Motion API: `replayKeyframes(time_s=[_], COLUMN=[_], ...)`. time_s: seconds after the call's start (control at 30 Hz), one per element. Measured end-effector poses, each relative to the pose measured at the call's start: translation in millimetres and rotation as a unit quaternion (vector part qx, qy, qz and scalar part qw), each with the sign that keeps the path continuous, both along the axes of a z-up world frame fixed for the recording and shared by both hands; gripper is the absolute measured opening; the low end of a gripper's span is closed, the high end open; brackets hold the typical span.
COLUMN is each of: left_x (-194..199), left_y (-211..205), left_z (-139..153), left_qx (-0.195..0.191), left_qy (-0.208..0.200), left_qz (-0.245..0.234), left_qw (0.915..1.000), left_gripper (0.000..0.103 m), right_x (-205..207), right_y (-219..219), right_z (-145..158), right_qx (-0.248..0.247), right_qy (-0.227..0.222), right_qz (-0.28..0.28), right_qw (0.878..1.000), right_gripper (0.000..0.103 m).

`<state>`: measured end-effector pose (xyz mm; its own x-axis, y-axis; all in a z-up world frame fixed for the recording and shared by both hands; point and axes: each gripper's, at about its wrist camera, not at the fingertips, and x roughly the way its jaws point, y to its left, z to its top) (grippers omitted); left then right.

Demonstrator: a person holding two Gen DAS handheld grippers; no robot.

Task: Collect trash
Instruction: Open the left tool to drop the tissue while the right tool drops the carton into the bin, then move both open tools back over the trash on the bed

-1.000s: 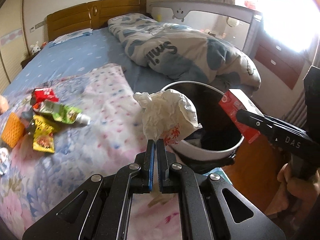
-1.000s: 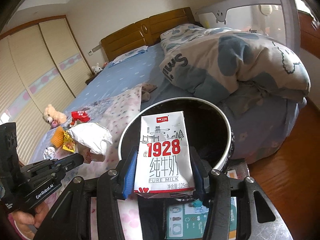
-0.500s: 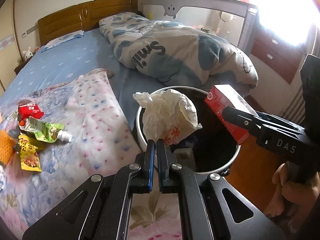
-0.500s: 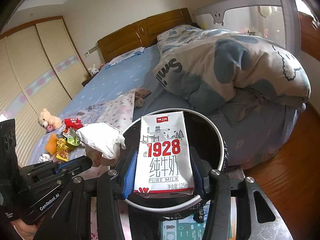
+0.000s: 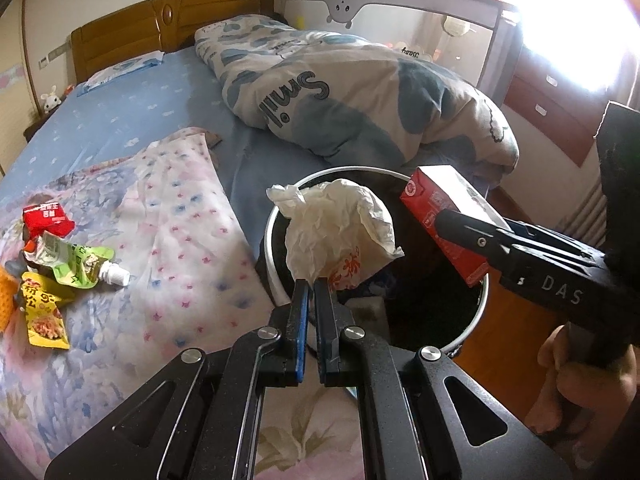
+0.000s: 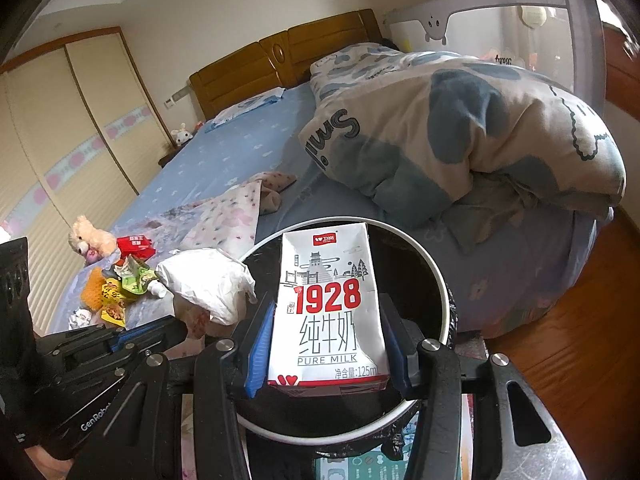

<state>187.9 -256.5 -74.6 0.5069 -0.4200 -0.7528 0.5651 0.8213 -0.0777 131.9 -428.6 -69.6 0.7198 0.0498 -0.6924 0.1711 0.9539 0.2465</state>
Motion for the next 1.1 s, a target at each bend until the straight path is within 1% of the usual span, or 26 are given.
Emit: replayKeyframes(time_s=[0.03, 0.1, 0.13, 0.17, 0.23, 0.27, 0.33, 0.47, 0.57, 0.67, 0.77, 0.97, 1.1], left_x=[0, 0, -1, -2, -4, -6, -8, -12, -17, -20, -24, -28, -33], left_y=[0, -1, -2, -1, 4, 8, 17, 43, 66, 87, 112, 161, 192], left_z=[0, 1, 1, 1, 2, 3, 2, -4, -9, -11, -12, -16, -18], left_qx=[-0.002, -0.007, -0.007, -0.005, -0.008, -0.009, -0.012, -0.013, -0.012, -0.013, -0.014, -0.011, -0.008], left_qy=[0.000, 0.005, 0.004, 0.003, -0.005, -0.008, -0.005, -0.001, 0.002, 0.003, 0.001, 0.000, -0.005], left_qz=[0.000, -0.003, -0.003, 0.000, 0.010, 0.015, 0.024, 0.051, 0.073, 0.095, 0.120, 0.169, 0.198], left_qw=[1.0000, 1.0000, 1.0000, 1.0000, 0.9999, 0.9998, 0.9996, 0.9986, 0.9973, 0.9954, 0.9927, 0.9855, 0.9801], left_gripper=[0.005, 0.011, 0.018, 0.035, 0.052, 0.053, 0.055, 0.064, 0.065, 0.067, 0.069, 0.069, 0.069], right_x=[1, 5, 5, 6, 5, 4, 2, -4, -7, -7, -7, -5, -2], right_y=[0, -2, -2, -3, -5, -5, -5, 0, 11, 27, 44, 83, 108], right_z=[-1, -2, -2, -3, -2, -1, 0, 0, 0, -1, 0, 2, 0], right_qx=[0.000, 0.001, 0.000, 0.000, 0.000, 0.000, 0.002, 0.009, 0.013, 0.020, 0.024, 0.028, 0.035], right_qy=[0.001, 0.006, 0.005, 0.006, 0.006, 0.004, -0.001, -0.007, -0.010, -0.009, -0.011, -0.021, -0.019], right_qz=[0.000, -0.001, -0.004, -0.005, -0.012, -0.015, -0.018, -0.018, -0.009, 0.007, 0.026, 0.066, 0.087], right_qw=[1.000, 1.000, 1.000, 1.000, 1.000, 1.000, 1.000, 1.000, 1.000, 1.000, 0.999, 0.997, 0.995], right_gripper=[0.049, 0.050, 0.051, 0.051, 0.058, 0.062, 0.064, 0.075, 0.079, 0.087, 0.088, 0.088, 0.088])
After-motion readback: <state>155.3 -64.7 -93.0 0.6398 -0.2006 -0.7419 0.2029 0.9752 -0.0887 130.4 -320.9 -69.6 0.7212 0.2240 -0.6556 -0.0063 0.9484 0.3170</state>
